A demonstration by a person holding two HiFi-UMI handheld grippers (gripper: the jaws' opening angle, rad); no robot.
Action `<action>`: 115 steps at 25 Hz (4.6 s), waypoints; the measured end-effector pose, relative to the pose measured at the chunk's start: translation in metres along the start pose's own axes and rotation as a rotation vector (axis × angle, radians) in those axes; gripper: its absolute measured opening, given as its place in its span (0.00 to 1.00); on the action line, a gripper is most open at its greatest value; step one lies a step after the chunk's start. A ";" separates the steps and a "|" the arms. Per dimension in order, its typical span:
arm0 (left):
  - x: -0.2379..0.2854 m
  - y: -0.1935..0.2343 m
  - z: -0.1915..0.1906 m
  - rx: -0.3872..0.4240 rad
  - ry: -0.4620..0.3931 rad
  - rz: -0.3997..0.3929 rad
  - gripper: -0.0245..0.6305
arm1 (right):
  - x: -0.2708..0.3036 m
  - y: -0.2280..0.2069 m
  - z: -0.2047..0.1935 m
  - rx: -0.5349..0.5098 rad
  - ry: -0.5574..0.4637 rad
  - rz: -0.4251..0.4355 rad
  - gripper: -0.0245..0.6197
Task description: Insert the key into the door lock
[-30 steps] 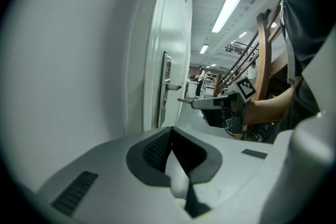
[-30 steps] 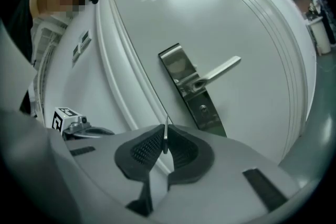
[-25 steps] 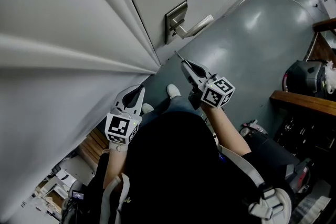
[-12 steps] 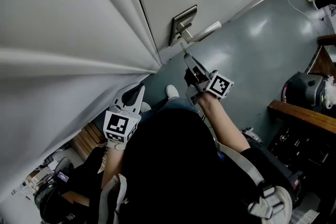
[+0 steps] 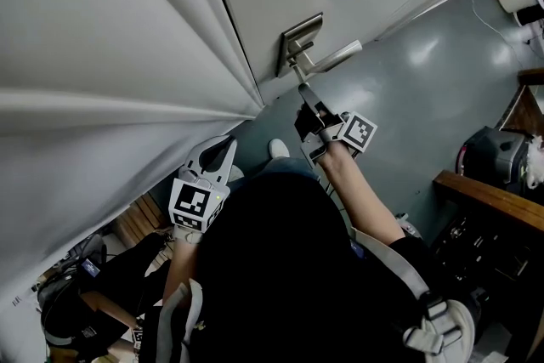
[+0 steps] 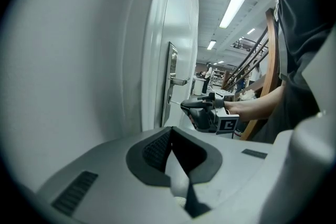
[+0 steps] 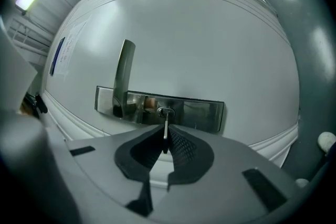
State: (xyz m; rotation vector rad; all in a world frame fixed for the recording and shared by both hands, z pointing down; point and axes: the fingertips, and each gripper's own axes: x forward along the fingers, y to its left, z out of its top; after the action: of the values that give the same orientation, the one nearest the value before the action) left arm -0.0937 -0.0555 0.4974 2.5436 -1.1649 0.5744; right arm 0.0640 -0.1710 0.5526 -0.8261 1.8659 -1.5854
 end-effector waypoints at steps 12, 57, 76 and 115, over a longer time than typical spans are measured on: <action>0.002 0.001 -0.004 -0.029 0.001 0.016 0.05 | 0.004 0.007 0.000 0.081 0.006 0.024 0.09; 0.007 0.005 -0.010 -0.054 0.019 0.033 0.05 | 0.013 0.015 0.011 0.141 0.049 -0.038 0.09; 0.008 -0.003 -0.010 -0.055 0.019 0.019 0.05 | 0.035 0.010 0.017 0.131 0.008 -0.026 0.09; 0.034 -0.064 0.059 0.132 -0.067 -0.404 0.05 | -0.101 0.130 -0.013 -0.866 0.002 -0.294 0.07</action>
State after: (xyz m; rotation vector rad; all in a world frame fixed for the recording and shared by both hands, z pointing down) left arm -0.0099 -0.0613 0.4558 2.8193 -0.6163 0.4795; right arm 0.1078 -0.0720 0.4281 -1.5033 2.5406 -0.8570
